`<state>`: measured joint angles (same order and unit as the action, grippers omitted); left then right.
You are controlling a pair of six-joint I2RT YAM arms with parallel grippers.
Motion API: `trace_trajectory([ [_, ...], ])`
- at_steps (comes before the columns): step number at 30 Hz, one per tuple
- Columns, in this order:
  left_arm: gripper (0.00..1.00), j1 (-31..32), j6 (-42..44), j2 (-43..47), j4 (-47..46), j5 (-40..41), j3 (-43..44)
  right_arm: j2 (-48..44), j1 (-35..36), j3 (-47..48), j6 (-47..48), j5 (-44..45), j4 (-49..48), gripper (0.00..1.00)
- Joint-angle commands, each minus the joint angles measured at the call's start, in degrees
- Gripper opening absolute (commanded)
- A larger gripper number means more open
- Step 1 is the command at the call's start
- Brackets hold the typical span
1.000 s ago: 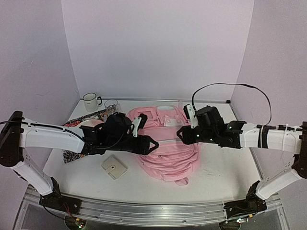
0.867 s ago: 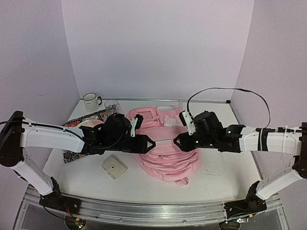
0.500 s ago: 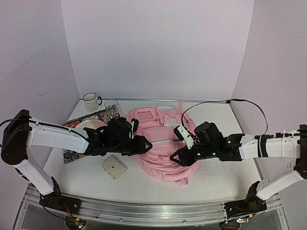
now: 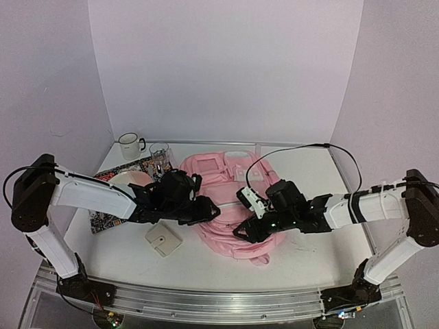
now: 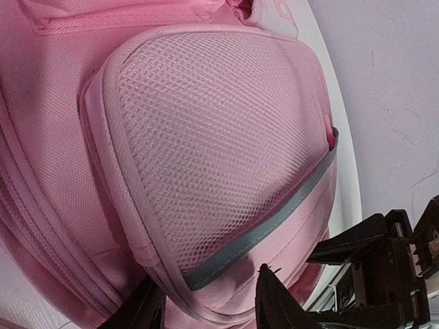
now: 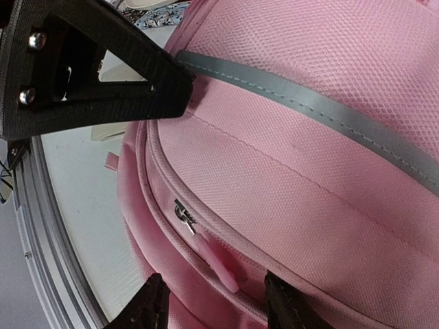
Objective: Pack the student bag
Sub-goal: Grab the upper front pocket of the student bag, then zip the upper front pocket of the student bag.
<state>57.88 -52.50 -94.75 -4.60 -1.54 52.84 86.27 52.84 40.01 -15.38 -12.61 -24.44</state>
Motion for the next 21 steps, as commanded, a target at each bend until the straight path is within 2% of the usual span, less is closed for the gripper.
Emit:
trace_trajectory([
  [1, 0.45, 0.12, -0.82, -2.64, -2.53, -3.66, 2.32, 2.29, 0.52, 2.39, 0.87, -1.28, -2.36, 0.47],
  [4, 0.44, 0.12, -1.15, -3.7, -2.98, -4.58, 2.59, 3.19, 0.55, 3.0, 1.01, -0.74, -2.74, 0.44],
  [7, 0.42, 0.13, -1.29, -4.23, -3.28, -5.12, 2.76, 4.44, 0.59, 3.72, 1.4, 0.19, -2.8, 0.37],
  [14, 0.39, 0.02, -0.29, -4.09, -3.19, -3.2, 1.74, 2.87, 0.56, 3.45, 2.19, 2.64, -1.34, 0.03],
  [16, 0.38, -0.38, 0.47, -4.1, -2.63, -2.15, 1.11, 0.78, 0.58, 3.02, 2.56, 5.51, 0.98, 0.0],
  [21, 0.37, -2.64, 2.52, -4.54, -0.58, -0.51, -0.62, -3.6, -0.01, 2.38, 2.51, 14.84, 9.27, 0.0],
])
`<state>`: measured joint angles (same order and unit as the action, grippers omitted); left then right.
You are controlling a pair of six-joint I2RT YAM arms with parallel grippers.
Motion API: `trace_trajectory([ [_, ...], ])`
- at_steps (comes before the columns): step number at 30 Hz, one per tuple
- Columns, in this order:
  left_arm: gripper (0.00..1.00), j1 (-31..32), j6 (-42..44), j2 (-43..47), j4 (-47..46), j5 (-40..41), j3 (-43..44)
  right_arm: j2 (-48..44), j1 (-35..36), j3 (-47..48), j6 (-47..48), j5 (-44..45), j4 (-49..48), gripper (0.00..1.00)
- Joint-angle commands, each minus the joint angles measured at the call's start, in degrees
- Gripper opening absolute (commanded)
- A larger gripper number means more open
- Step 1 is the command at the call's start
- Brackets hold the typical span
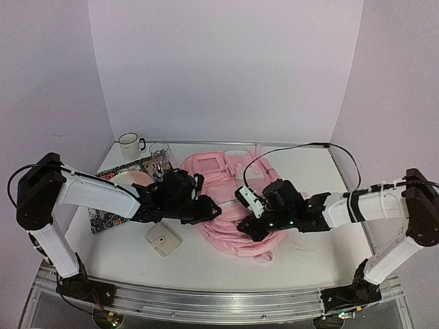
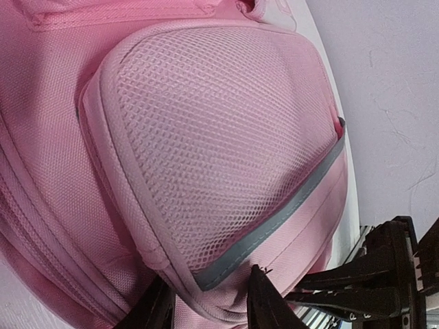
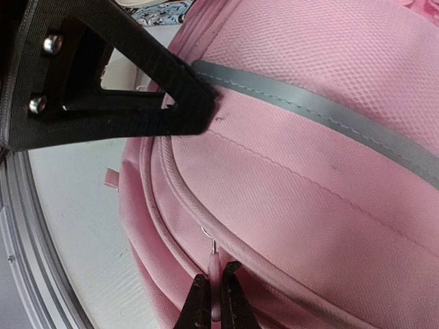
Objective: Pack the student bag
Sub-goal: Zip the upper front pocket of the student bag, then hold the student bag at the center of the board.
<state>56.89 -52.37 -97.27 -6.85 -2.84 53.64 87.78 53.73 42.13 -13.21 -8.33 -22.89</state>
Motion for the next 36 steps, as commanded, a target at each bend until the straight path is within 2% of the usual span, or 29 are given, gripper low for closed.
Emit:
trace_trajectory([
  [1, 0.37, -2.15, 2.9, -2.07, 1.88, 0.94, -1.81, -5.72, -1.39, 0.15, 0.11, 12.26, 9.15, 0.0],
  [10, 0.36, -4.86, 6.83, -2.81, 5.74, 3.71, -3.1, -11.56, -11.94, -1.47, -5.93, 21.71, 21.72, 0.0],
  [13, 0.35, -5.86, 9.09, -3.53, 5.79, 4.02, -2.86, -14.02, -13.34, -1.43, -6.27, 21.49, 22.76, 0.0],
  [18, 0.35, -8.03, 16.1, -6.88, 6.45, 3.68, 1.43, -14.21, -11.26, -0.7, -3.4, 14.79, 22.8, 0.0],
  [27, 0.42, -13.35, 28.58, -15.99, 10.72, 1.1, 18.26, -13.48, -2.31, 0.49, -5.44, 6.86, 21.01, 0.0],
  [32, 0.55, -16.21, 26.5, -17.35, 11.13, -0.8, 24.78, -9.16, -1.04, 3.64, -7.46, 7.86, 16.88, 0.0],
  [36, 0.64, -16.54, 20.09, -13.56, 11.66, -1.26, 24.1, -4.21, -1.02, 7.81, -7.77, 10.65, 14.91, 0.0],
])
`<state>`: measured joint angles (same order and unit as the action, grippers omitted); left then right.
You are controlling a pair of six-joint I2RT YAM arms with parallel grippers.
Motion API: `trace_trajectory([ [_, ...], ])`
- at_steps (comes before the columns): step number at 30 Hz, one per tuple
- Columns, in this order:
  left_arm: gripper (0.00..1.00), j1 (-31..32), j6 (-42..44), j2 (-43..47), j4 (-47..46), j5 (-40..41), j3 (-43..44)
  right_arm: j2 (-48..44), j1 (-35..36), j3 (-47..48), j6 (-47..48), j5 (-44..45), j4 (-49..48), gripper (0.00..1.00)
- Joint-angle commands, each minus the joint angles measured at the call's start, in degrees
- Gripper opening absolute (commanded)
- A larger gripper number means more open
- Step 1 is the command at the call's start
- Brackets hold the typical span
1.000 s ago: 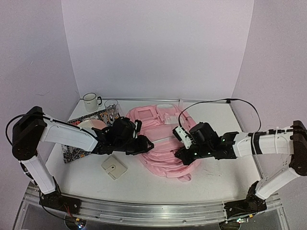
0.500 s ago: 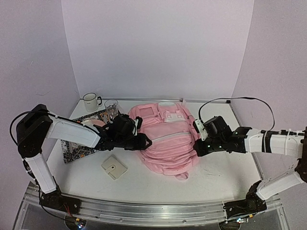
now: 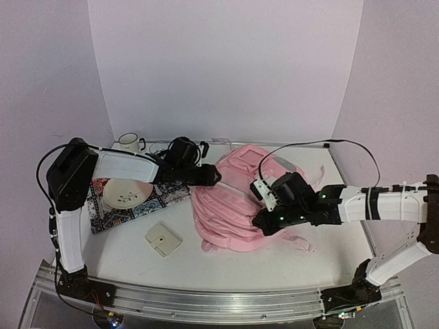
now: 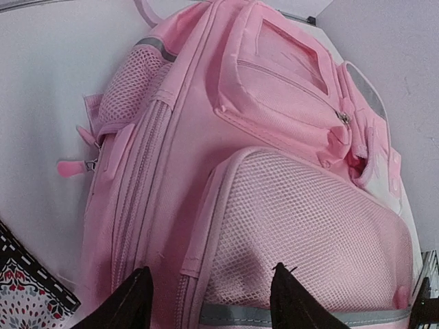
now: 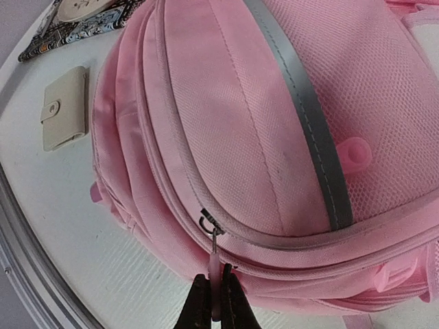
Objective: Pack the student bag
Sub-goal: Hold the student bag at the center of the board.
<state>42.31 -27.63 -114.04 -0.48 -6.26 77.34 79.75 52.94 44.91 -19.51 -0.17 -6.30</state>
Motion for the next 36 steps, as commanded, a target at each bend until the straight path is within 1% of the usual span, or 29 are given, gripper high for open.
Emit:
trace_trajectory([
  [1, 0.67, -1.95, -7.16, 4.37, 5.27, 1.79, -0.66, 4.85, -0.23, 6.22, -1.24, 2.52, -2.03, 0.0],
  [3, 0.73, -1.8, -11.74, 7.18, 5.23, 0.46, -3.04, 7.21, -0.25, 8.16, -1.03, 2.14, -2.71, 0.0],
  [4, 0.75, -1.63, -13.49, 8.74, 4.9, -0.22, -4.36, 8.03, -0.26, 8.71, -0.92, 1.94, -2.97, 0.0],
  [8, 0.75, 0.61, -20.08, 14.61, 2.7, 0.31, -11.59, 9.29, -0.23, 9.72, -0.5, 1.58, -3.94, 0.0],
  [11, 0.75, 2.4, -26.83, 18.21, -2.51, 0.23, -18.07, 9.69, -0.13, 9.78, -0.34, 1.59, -4.07, 0.0],
  [13, 0.74, 3.95, -30.84, 18.91, -6.58, -0.58, -20.85, 9.88, -0.06, 9.7, -0.21, 1.48, -4.4, 0.0],
  [15, 0.71, 5.9, -32.74, 18.18, -8.27, -0.98, -20.83, 10.29, -0.05, 9.71, -0.1, 1.42, -4.75, 0.0],
  [19, 0.67, 8.91, -34.02, 14.7, -8.72, -0.34, -17.4, 11.24, 0.03, 10.0, -0.09, 0.8, -5.55, 0.0],
  [23, 0.61, 10.58, -36.07, 11.61, -9.29, 0.46, -14.92, 11.46, 0.19, 10.19, -0.16, 0.94, -5.91, 0.0],
  [27, 0.51, 10.69, -38.19, 8.42, -9.89, 0.02, -14.7, 10.98, 0.2, 9.87, 0.14, 1.99, -5.89, 0.0],
  [29, 0.43, 10.75, -38.62, 7.14, -10.51, -1.21, -14.32, 10.71, 0.18, 9.67, 0.35, 2.88, -5.74, 0.0],
  [33, 0.14, 10.87, -36.78, 6.16, -10.6, -2.6, -13.43, 10.23, 0.2, 9.36, 1.34, 5.57, -4.34, 0.0],
  [35, 0.03, 10.81, -36.25, 6.78, -10.59, -1.55, -14.68, 9.63, 0.1, 8.91, 2.01, 7.76, -3.18, 0.0],
  [36, 0.0, 10.68, -36.16, 7.33, -10.59, -0.83, -15.5, 9.18, -0.05, 8.55, 2.54, 8.78, -2.63, 0.0],
])
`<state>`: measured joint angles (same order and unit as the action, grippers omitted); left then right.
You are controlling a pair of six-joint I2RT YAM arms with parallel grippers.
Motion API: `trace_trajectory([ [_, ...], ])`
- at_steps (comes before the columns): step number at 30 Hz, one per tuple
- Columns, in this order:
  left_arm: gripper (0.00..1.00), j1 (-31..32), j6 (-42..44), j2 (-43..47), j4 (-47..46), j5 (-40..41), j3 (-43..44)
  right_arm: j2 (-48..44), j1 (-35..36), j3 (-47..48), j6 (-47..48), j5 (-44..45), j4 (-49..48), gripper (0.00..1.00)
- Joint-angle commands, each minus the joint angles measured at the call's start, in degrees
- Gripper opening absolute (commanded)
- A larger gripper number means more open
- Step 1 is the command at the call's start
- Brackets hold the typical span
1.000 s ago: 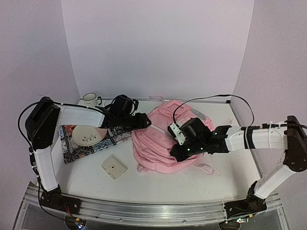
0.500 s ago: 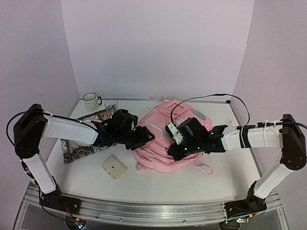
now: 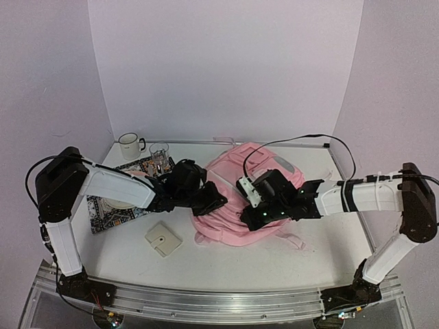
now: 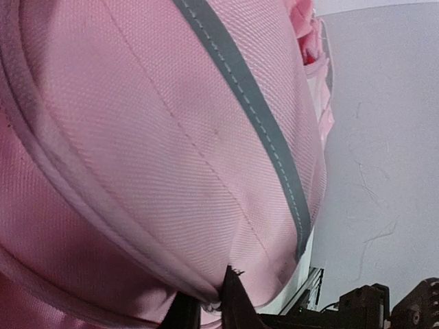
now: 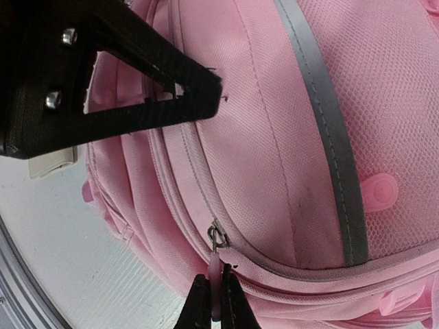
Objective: Pack the student bag
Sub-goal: Hold the student bag at the center of the board, then zip the upper front pocket of the student bag.
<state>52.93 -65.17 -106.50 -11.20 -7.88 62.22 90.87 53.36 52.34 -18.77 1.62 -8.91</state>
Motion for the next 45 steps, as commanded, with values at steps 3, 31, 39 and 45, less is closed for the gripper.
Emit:
trace_trajectory([
  [3, 0.0, -0.72, 1.77, 0.87, 0.19, 1.43, -2.73, -3.63, -1.86, -0.54, 2.76, 8.85, 1.5, 0.0],
  [31, 0.0, -4.35, 13.71, 4.81, 9.54, -4.63, -5.37, -9.62, -20.19, -2.5, 9.65, 8.65, 3.93, 0.0],
  [39, 0.0, -4.15, 12.24, 5.07, 9.58, -6.78, -4.76, -6.91, -20.28, -0.74, 10.36, 2.28, 1.43, 0.16],
  [45, 0.0, -4.23, 10.51, 3.15, 7.78, -6.07, -1.94, -10.53, -21.64, -4.6, 13.4, -4.22, 1.07, 0.47],
])
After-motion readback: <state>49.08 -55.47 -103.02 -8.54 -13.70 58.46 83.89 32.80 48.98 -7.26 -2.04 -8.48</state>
